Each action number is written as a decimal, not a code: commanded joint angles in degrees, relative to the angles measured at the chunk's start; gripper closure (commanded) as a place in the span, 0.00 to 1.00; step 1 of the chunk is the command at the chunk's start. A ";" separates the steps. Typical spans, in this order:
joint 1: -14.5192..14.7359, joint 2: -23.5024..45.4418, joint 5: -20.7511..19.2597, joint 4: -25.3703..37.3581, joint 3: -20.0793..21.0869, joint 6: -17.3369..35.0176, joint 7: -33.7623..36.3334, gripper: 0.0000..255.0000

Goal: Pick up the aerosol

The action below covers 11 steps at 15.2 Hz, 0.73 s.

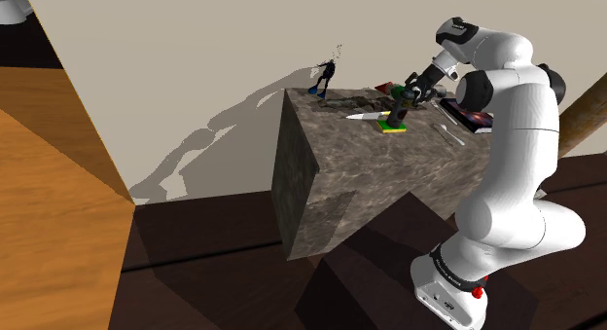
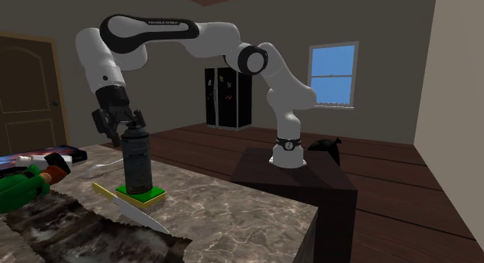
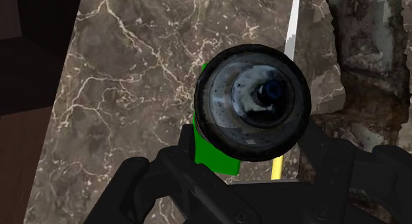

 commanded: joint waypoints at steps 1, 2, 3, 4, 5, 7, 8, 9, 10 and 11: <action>0.01 0.03 0.01 -0.02 0.01 0.02 0.00 1.00; 0.01 0.03 0.01 -0.03 0.01 0.03 0.00 1.00; -0.15 0.24 0.03 0.37 0.03 -0.15 0.03 1.00; -0.28 0.16 0.00 1.02 0.04 -0.77 0.33 1.00; -0.44 0.13 -0.02 1.73 0.05 -1.41 0.65 1.00; -0.77 0.10 -0.05 3.24 0.10 -2.73 1.31 1.00; -0.96 0.12 -0.05 4.06 0.13 -3.41 1.65 1.00; -1.16 0.17 -0.04 4.93 0.17 -4.11 2.00 1.00; -1.38 0.25 -0.02 5.85 0.22 -4.83 2.37 1.00; -1.61 0.36 0.01 6.83 0.27 -5.57 2.75 1.00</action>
